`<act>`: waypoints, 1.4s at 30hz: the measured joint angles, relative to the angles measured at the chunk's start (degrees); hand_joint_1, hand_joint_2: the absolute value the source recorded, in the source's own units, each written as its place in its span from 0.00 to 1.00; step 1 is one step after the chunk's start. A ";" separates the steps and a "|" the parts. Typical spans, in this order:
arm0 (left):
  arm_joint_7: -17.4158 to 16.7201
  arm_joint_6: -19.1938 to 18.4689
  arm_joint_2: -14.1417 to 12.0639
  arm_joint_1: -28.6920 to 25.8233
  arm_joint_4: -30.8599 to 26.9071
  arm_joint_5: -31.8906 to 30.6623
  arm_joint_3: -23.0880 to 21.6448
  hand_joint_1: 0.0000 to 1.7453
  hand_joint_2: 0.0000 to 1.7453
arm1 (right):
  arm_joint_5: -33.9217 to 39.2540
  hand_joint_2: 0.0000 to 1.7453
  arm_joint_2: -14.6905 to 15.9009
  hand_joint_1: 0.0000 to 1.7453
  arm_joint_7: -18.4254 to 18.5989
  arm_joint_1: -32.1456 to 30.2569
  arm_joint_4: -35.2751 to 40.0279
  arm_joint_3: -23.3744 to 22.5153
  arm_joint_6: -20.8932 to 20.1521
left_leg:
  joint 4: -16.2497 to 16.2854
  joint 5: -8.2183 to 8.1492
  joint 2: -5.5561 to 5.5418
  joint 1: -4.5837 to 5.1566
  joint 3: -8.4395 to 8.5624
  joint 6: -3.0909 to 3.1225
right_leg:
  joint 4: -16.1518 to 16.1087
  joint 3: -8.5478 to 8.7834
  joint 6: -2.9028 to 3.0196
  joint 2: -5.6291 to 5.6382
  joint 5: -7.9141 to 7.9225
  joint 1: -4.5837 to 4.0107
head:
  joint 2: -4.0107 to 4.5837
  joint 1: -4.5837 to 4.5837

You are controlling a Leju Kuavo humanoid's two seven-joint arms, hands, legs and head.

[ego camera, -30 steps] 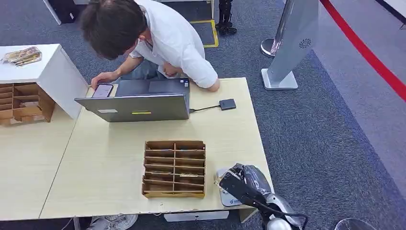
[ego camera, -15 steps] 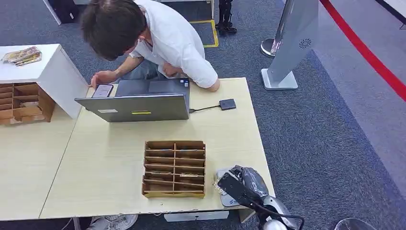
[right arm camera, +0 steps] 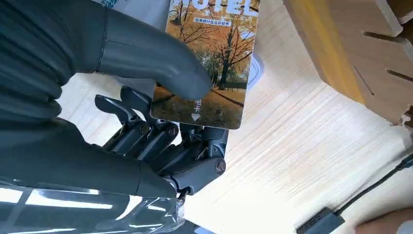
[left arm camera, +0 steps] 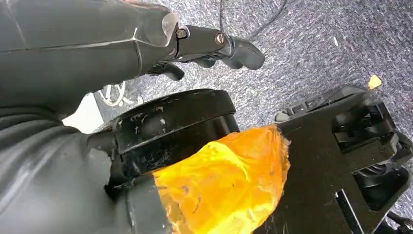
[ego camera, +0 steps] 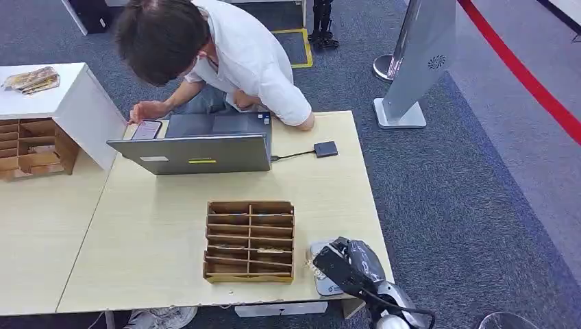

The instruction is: Pass the card to the sensor for recognition and then transmit it.

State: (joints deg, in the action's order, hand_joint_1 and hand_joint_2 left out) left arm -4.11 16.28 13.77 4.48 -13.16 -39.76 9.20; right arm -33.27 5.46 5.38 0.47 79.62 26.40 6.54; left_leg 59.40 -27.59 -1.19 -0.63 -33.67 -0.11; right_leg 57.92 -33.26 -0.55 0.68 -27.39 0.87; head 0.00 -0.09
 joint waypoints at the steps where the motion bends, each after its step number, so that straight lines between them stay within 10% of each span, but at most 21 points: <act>1: 0.00 0.00 0.00 0.00 0.00 0.00 -0.02 0.00 0.00 | -0.15 1.00 -0.13 1.00 -0.02 -0.04 0.00 -0.17 0.04 | 0.00 0.00 0.00 0.00 0.00 0.00 | 0.00 0.00 0.00 0.00 0.00 0.00 | 0.00 0.00; 42: -0.50 -0.11 -0.07 -0.06 0.00 1.29 -2.71 0.00 0.00 | -7.23 1.00 -2.56 1.00 2.43 -0.39 -2.34 -2.95 2.10 | 0.00 0.00 0.00 0.00 0.00 0.00 | 0.00 0.00 0.00 0.00 0.00 0.00 | 0.00 0.00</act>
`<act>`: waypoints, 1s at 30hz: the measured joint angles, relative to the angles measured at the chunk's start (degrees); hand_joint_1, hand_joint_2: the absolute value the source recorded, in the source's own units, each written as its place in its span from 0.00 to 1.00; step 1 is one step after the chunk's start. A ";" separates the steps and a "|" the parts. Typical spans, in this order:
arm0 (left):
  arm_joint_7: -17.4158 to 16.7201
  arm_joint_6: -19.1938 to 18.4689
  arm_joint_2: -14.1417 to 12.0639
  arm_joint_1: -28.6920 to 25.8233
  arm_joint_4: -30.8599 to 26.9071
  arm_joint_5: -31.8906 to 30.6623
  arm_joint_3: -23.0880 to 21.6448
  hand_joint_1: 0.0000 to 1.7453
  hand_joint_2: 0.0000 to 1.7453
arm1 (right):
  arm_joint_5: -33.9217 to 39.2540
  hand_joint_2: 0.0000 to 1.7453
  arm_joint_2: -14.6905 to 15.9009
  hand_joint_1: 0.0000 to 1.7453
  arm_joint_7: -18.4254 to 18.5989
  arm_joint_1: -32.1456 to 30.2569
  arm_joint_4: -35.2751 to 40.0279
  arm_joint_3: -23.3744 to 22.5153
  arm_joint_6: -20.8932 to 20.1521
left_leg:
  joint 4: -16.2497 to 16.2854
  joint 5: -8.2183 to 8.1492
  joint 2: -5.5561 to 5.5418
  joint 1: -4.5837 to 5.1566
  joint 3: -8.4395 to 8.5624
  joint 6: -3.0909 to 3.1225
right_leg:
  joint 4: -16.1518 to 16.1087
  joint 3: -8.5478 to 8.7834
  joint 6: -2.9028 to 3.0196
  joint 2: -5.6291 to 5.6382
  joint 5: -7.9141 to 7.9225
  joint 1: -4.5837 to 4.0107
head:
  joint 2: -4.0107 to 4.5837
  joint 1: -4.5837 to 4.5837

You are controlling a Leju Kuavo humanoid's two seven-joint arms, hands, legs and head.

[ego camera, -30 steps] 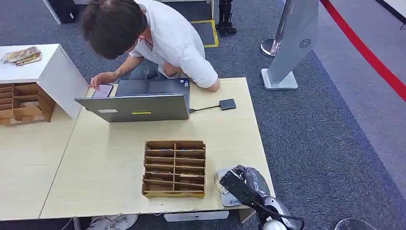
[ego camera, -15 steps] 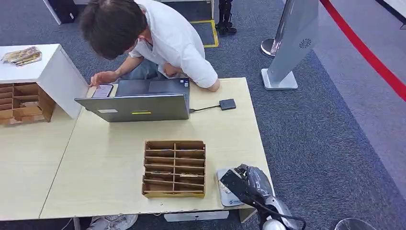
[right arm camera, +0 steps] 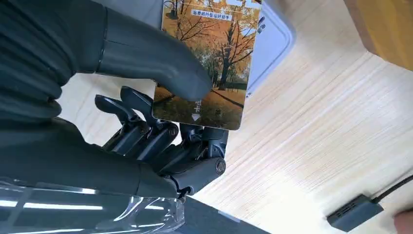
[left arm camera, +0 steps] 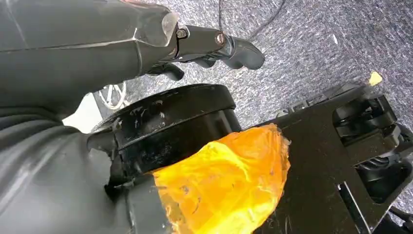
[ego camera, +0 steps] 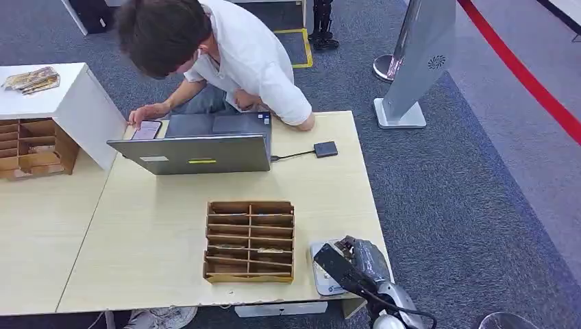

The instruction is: Pass the card to the sensor for recognition and then transmit it.

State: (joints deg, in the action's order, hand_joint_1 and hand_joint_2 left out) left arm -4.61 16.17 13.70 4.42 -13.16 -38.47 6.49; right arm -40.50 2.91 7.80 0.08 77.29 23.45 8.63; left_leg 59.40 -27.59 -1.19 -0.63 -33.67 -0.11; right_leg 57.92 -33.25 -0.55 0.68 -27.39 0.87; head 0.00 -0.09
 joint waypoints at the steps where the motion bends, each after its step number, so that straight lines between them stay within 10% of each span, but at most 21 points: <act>1: 0.00 -0.02 0.00 0.00 0.00 0.02 -0.07 0.00 0.00 | -0.13 1.00 -0.04 1.00 0.00 0.00 -0.04 0.00 0.00 | 0.00 0.00 0.00 0.00 0.00 0.00 | 0.00 0.00 0.00 0.00 0.00 0.00 | 0.00 0.00; 30: -0.04 -0.24 -0.17 -0.08 0.00 1.05 -1.55 0.00 0.00 | -5.14 1.00 -0.55 1.00 -0.04 0.02 3.46 -2.78 2.14 | 0.00 0.00 0.00 0.00 0.00 0.00 | 0.00 0.00 0.00 0.00 0.00 0.00 | 0.00 0.00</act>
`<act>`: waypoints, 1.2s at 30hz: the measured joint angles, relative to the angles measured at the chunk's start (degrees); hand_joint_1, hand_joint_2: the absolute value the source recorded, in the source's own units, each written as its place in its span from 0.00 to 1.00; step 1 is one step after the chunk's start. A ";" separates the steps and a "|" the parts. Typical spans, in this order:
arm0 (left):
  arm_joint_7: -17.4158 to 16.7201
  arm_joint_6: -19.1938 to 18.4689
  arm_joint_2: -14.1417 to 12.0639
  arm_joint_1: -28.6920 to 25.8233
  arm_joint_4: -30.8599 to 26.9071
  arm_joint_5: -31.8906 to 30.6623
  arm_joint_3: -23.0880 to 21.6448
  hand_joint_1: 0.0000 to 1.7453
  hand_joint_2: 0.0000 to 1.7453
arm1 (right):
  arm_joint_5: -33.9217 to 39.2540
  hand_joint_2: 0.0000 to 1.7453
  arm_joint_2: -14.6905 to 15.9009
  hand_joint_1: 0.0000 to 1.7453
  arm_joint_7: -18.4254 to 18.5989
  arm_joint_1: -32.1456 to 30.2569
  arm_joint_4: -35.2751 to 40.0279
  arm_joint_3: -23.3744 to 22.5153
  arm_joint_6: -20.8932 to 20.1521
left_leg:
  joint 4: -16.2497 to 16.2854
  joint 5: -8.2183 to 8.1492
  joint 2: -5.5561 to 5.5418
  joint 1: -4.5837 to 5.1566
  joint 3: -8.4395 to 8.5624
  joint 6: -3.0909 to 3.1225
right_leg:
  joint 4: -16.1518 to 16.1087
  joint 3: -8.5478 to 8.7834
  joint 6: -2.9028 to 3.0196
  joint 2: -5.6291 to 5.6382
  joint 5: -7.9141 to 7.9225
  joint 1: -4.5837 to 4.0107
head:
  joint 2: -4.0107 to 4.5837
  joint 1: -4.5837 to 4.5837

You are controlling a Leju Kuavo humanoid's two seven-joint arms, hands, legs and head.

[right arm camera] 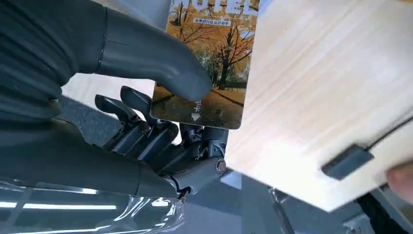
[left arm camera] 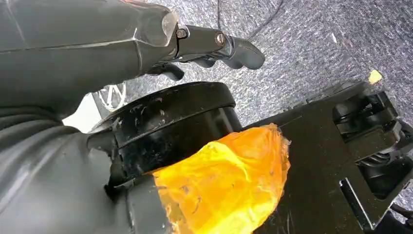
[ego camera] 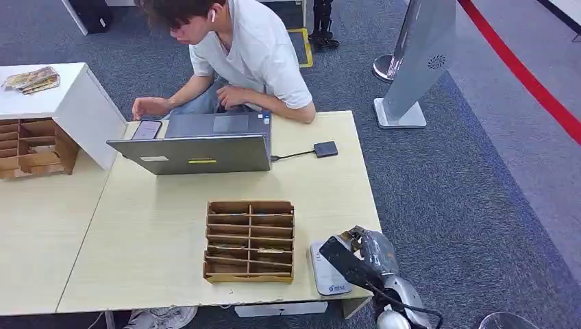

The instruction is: Pass the card to the sensor for recognition and then transmit it.

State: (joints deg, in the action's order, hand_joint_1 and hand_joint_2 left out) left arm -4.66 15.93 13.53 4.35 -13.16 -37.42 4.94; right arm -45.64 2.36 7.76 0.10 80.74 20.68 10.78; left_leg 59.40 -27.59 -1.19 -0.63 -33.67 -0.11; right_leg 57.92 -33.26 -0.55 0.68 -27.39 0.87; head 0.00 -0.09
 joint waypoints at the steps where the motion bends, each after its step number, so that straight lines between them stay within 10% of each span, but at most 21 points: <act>1: 0.02 0.00 -0.02 -0.03 0.00 0.07 -0.02 0.00 0.00 | -0.44 1.00 0.00 1.00 -0.02 0.02 0.54 -0.24 0.24 | 0.00 0.00 0.00 0.00 0.00 0.00 | 0.00 0.00 0.00 0.00 0.00 0.00 | 0.00 0.00; 36: -0.68 -4.92 -1.22 0.32 0.00 -0.15 -0.72 0.00 0.00 | -10.77 1.00 -1.92 1.00 -6.03 6.71 17.59 1.57 4.87 | 0.00 0.01 0.03 0.00 0.02 0.00 | 0.02 0.00 0.01 0.03 0.01 0.00 | 0.00 0.00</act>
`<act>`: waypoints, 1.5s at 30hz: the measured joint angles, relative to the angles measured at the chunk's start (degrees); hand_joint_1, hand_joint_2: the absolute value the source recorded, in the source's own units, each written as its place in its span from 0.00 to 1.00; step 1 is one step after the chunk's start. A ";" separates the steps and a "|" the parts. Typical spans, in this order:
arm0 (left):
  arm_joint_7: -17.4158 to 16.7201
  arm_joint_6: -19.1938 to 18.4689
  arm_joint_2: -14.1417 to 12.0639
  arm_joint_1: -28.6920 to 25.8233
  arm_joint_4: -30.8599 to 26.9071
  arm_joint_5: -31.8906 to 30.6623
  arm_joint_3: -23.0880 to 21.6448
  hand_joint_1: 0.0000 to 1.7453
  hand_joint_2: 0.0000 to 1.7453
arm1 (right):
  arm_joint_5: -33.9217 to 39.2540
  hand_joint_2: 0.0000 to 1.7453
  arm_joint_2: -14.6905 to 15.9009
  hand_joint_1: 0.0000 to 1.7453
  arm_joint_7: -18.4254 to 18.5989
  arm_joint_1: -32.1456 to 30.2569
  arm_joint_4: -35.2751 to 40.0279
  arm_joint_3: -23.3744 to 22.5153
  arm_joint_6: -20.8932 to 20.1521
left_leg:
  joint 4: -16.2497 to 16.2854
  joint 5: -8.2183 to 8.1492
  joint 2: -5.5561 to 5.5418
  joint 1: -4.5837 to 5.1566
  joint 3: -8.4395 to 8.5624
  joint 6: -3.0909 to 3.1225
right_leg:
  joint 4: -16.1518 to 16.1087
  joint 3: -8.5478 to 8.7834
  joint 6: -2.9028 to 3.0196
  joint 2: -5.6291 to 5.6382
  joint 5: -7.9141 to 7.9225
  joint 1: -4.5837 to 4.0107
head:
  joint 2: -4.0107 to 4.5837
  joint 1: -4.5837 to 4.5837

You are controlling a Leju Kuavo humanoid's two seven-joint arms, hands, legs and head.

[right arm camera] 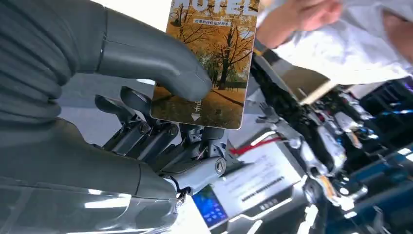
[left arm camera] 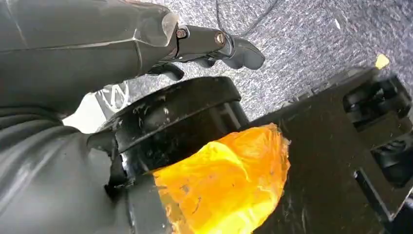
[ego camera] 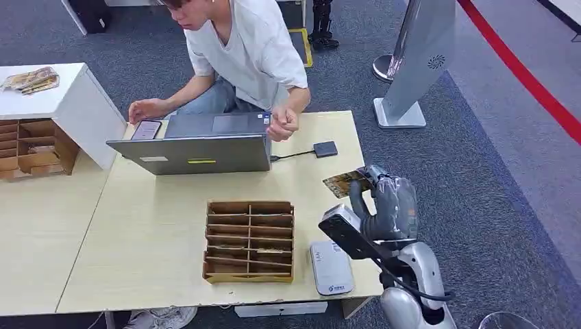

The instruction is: Pass the card to the sensor for recognition and then transmit it.

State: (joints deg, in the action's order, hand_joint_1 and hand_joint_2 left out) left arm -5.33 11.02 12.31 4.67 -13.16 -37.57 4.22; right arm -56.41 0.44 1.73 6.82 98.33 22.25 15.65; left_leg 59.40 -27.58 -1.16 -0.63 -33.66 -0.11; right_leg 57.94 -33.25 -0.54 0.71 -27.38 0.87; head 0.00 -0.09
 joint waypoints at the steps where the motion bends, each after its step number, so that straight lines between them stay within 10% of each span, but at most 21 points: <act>1: 0.00 -0.22 0.02 0.12 0.00 -0.09 -0.09 0.00 0.00 | -0.04 1.00 -0.04 1.00 0.00 0.71 0.00 0.44 -0.09 | 0.00 0.00 -0.01 0.00 0.00 0.00 | 0.00 0.00 0.00 -0.01 0.00 0.00 | 0.00 0.00; 45: -3.30 -6.23 0.11 2.74 -1.36 -8.40 -5.09 0.00 0.00 | -11.98 1.00 -4.15 1.00 9.55 22.53 -20.46 8.05 -7.43 | 0.01 0.07 -0.06 0.00 -0.02 0.00 | 0.01 0.00 0.01 -0.03 0.04 0.00 | 0.00 0.00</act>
State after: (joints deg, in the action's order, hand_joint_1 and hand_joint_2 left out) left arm -8.63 4.79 12.41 7.41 -14.51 -45.97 -0.87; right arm -68.39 -3.72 11.28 29.34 77.87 30.29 8.22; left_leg 59.42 -27.51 -1.22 -0.63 -33.68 -0.11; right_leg 57.95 -33.25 -0.53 0.68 -27.34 0.87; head 0.00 -0.09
